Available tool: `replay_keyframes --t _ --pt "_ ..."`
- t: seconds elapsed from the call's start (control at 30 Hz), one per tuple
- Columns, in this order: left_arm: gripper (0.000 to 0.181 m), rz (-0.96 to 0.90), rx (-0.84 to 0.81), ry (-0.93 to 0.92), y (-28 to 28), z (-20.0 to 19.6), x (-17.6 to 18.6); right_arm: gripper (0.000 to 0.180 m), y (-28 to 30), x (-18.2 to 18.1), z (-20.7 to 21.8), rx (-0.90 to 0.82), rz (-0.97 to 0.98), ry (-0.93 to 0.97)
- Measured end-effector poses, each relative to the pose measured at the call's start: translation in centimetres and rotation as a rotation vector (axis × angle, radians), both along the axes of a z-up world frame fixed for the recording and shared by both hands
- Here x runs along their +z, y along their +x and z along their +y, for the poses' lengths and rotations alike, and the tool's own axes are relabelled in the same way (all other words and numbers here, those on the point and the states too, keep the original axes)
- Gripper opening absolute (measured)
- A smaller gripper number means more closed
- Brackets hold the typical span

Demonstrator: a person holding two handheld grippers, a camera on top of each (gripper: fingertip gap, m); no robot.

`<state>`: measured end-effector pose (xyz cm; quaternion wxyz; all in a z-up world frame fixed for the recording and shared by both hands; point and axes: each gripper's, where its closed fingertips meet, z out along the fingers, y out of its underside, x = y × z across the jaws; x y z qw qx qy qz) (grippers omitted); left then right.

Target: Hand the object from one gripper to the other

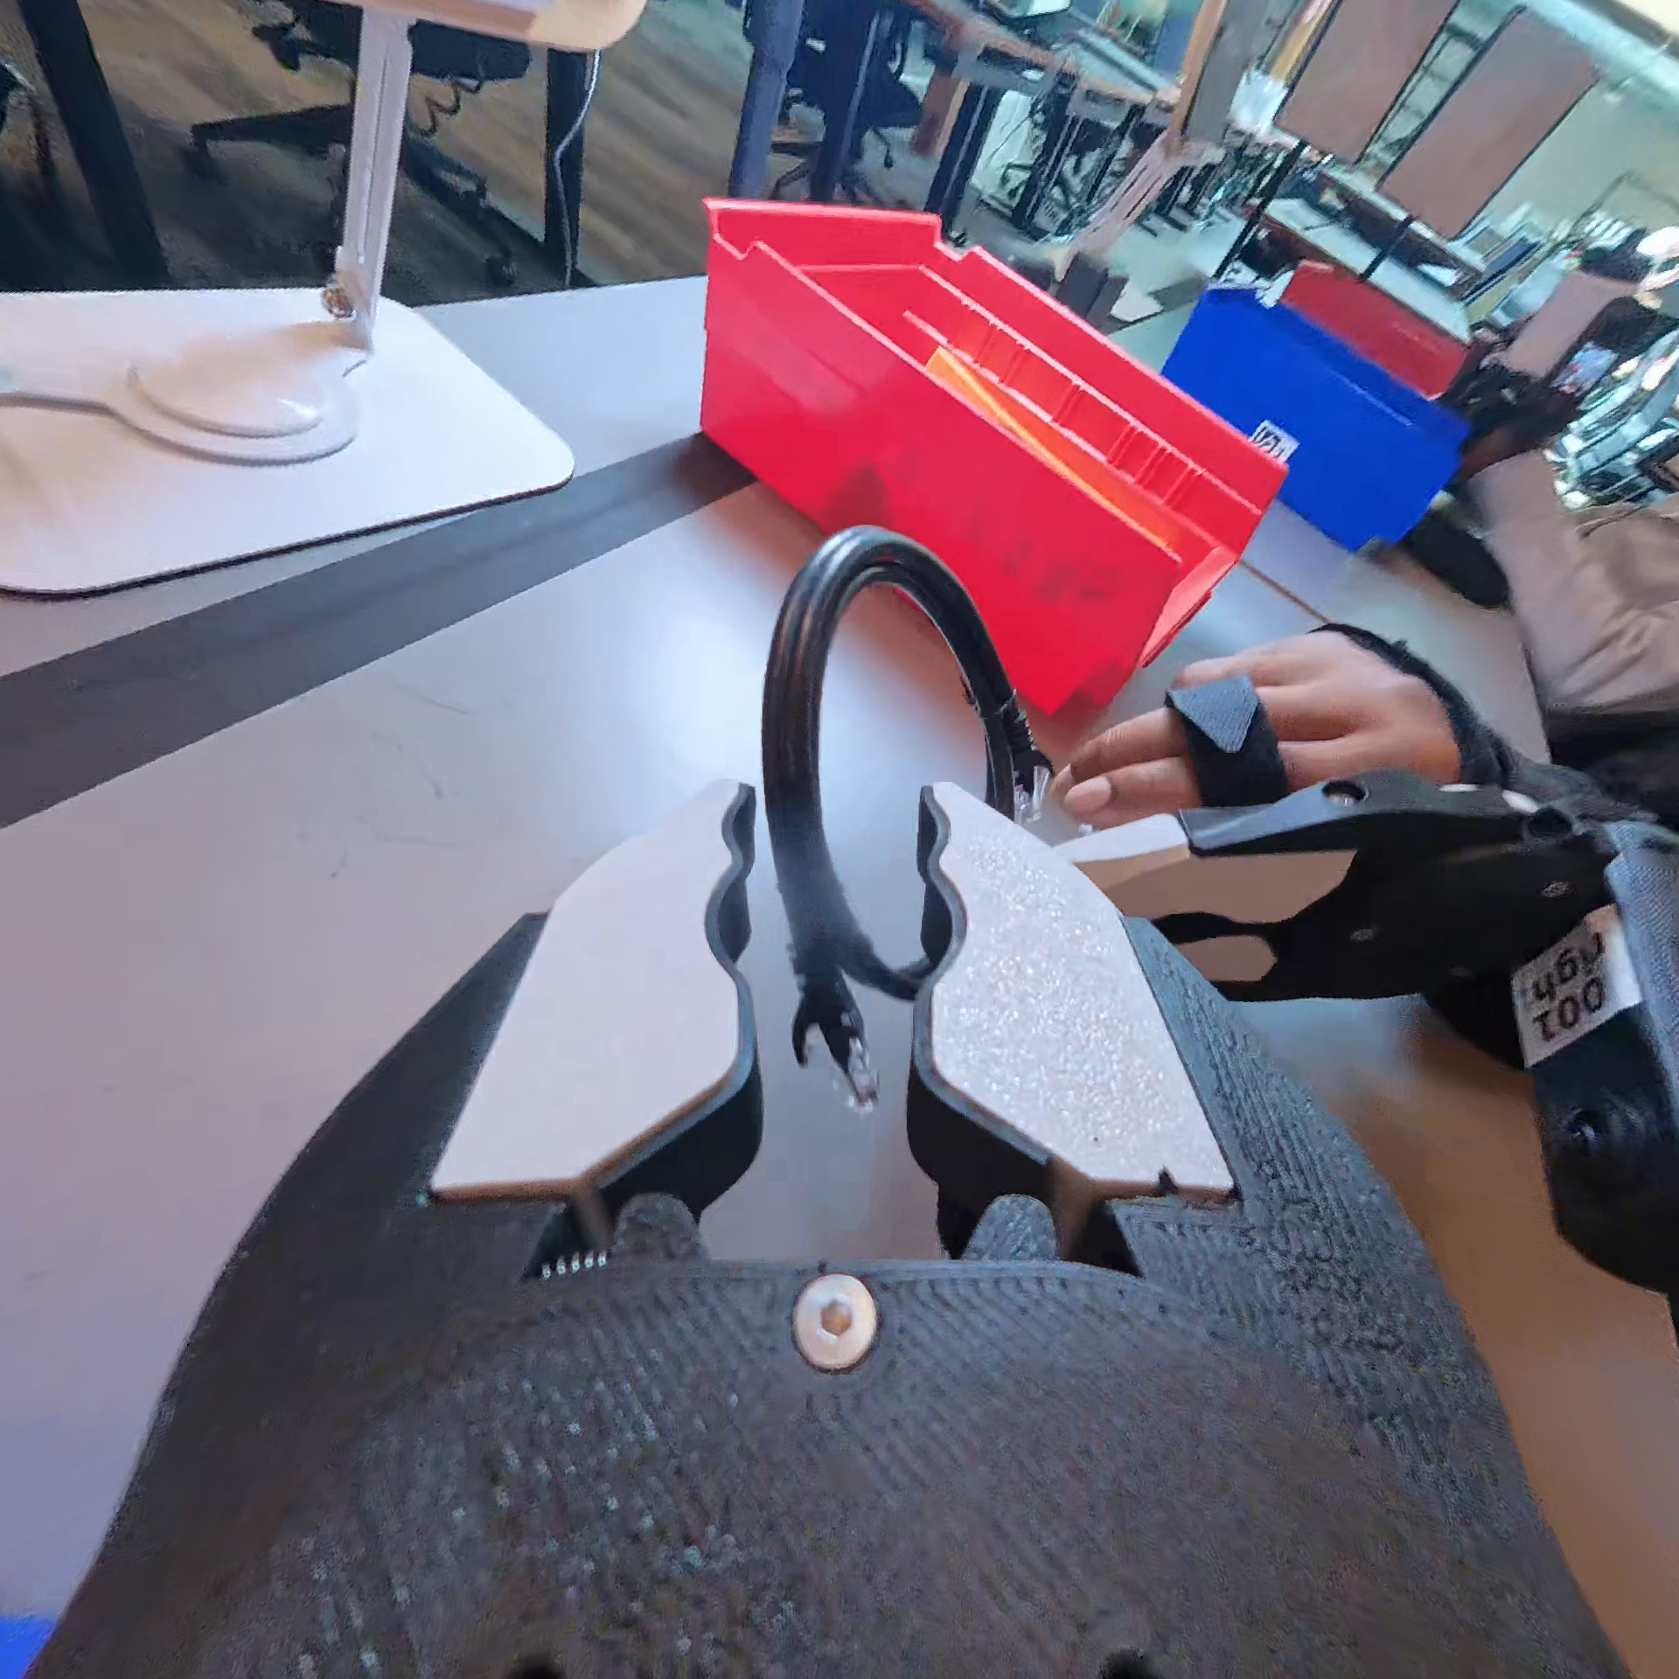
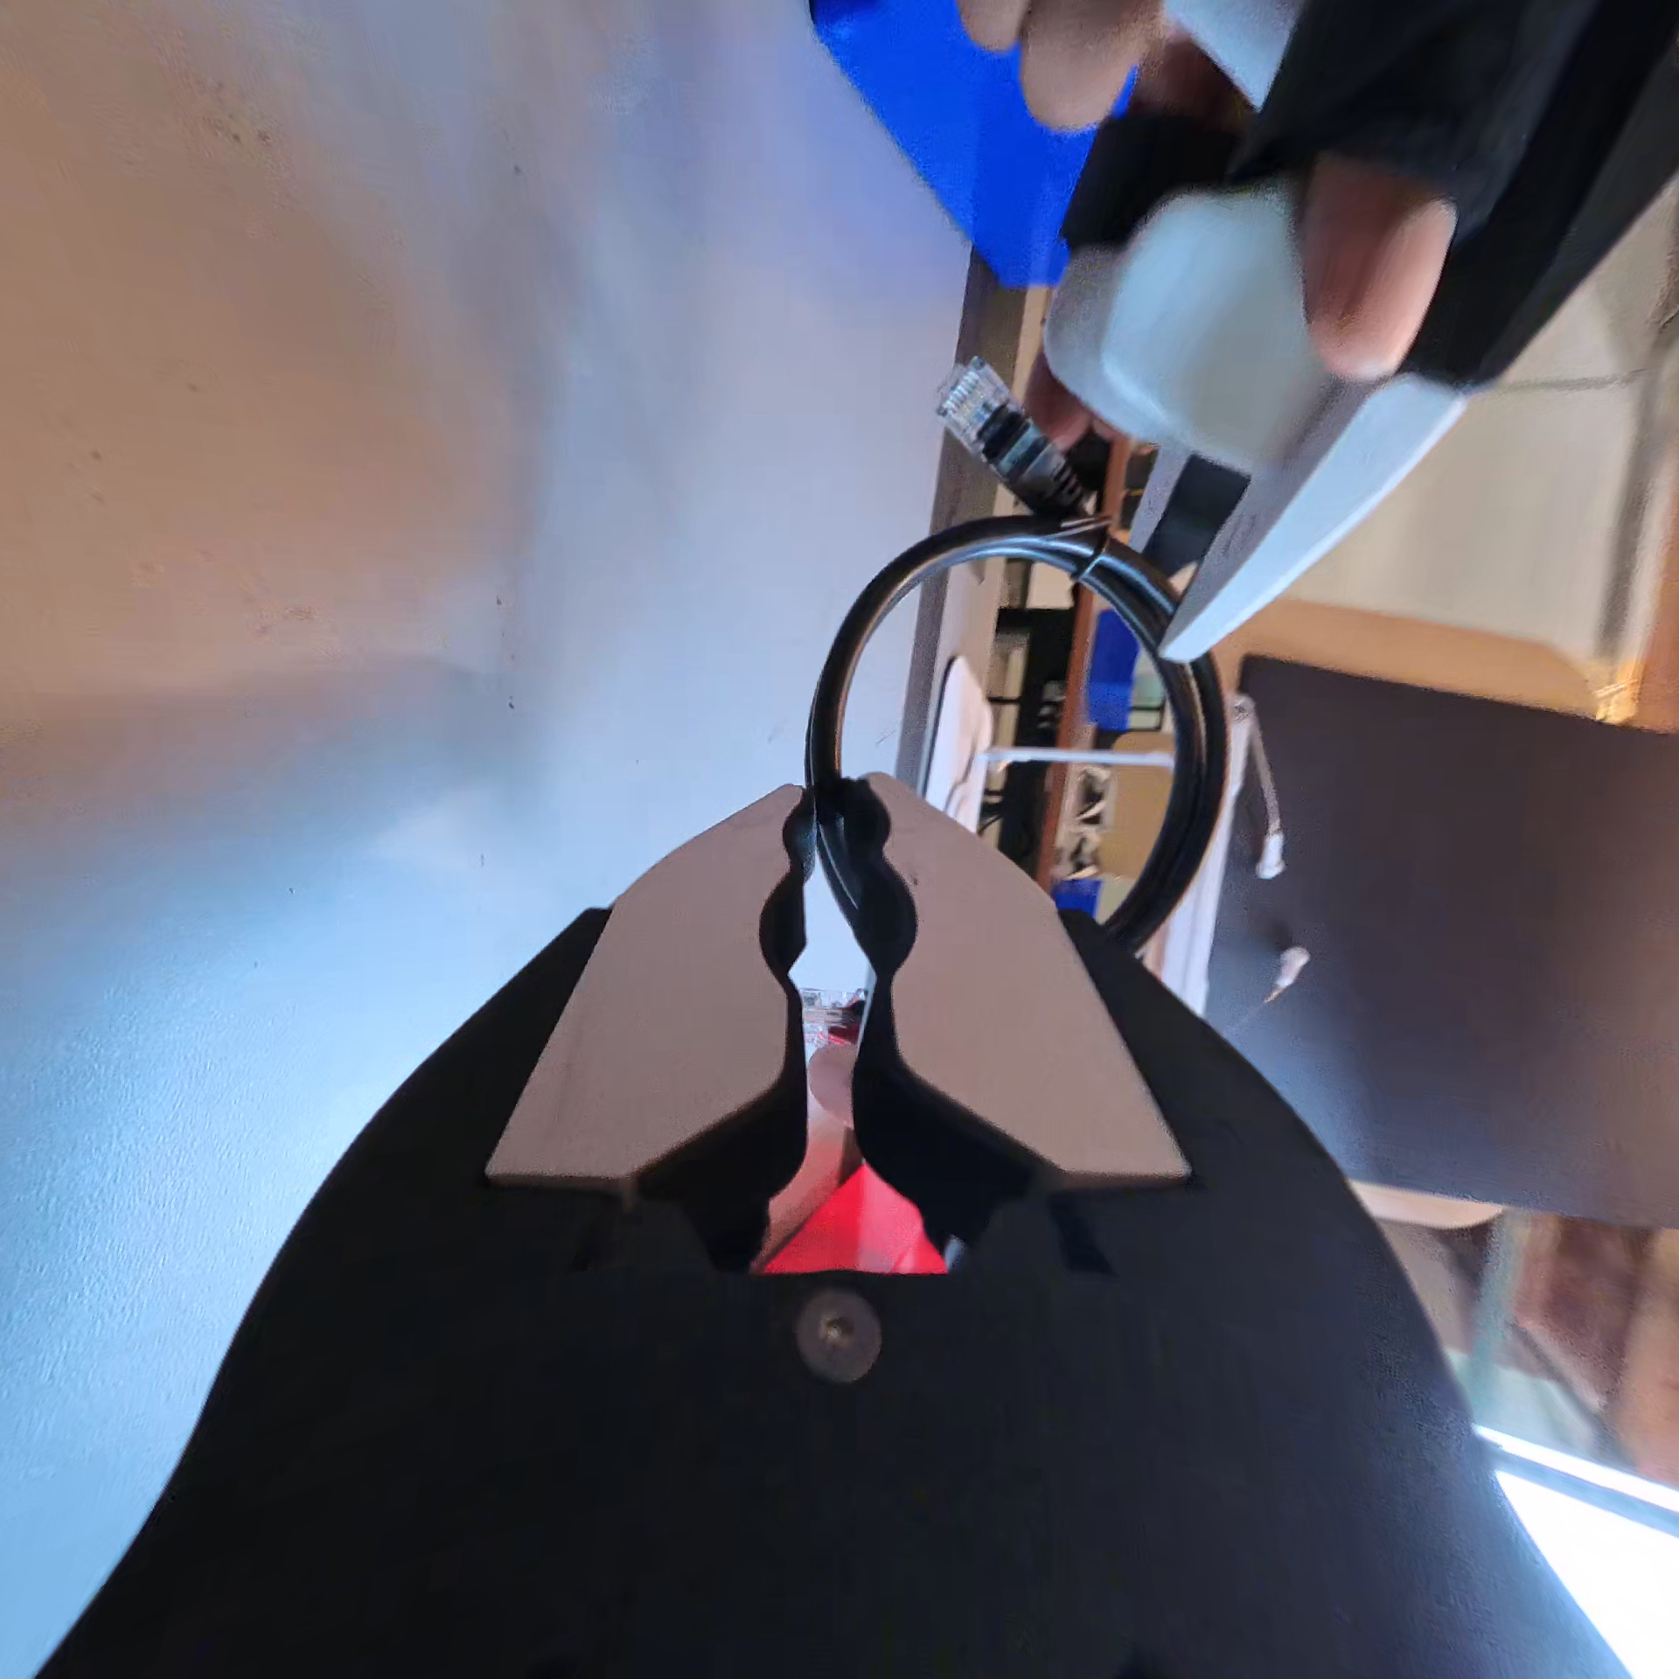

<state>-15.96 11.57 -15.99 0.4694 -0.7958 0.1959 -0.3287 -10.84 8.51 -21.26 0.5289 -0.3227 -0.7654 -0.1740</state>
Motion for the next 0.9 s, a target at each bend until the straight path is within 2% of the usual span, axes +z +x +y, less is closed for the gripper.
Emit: replay_keyframes --t 0.03,0.1,0.23,0.37,0.4,0.47,0.57,0.63,0.83,0.9 --pt "0.031 0.008 -0.010 0.005 0.0 -0.1 0.1 0.006 -0.3 0.1 -0.4 0.027 0.006 0.025" --pt "0.012 0.056 -0.023 0.043 -0.1 -0.3 0.3 0.006 -0.6 0.0 -1.1 0.060 0.024 0.004" --pt "0.012 0.212 -0.028 0.236 0.3 -0.7 2.2 0.008 -0.2 2.2 -2.0 0.067 0.159 -0.247" --pt "0.011 0.555 -0.027 0.561 1.0 -1.7 4.5 0.021 0.4 10.7 -5.1 0.173 0.488 -0.697" --pt "0.011 0.621 -0.039 0.614 1.5 -2.1 4.8 0.023 1.0 12.4 -5.0 0.164 0.530 -0.706" --pt "0.011 0.679 -0.085 0.683 3.1 -2.9 5.0 0.024 2.4 14.2 -4.1 0.131 0.559 -0.608" --pt "0.011 0.758 -0.143 0.740 5.2 -3.9 4.7 0.032 3.6 12.7 -2.6 0.027 0.457 -0.560" --pt "0.011 0.819 -0.177 0.775 6.2 -4.4 4.3 0.031 3.6 11.4 -2.2 0.009 0.407 -0.563" --pt "0.011 0.858 -0.216 0.804 7.0 -5.0 4.1 0.013 3.4 9.7 -2.1 -0.014 0.326 -0.532" --pt "0.011 0.855 -0.224 0.784 7.0 -5.0 3.8 0.013 3.4 9.4 -2.1 -0.016 0.311 -0.534"
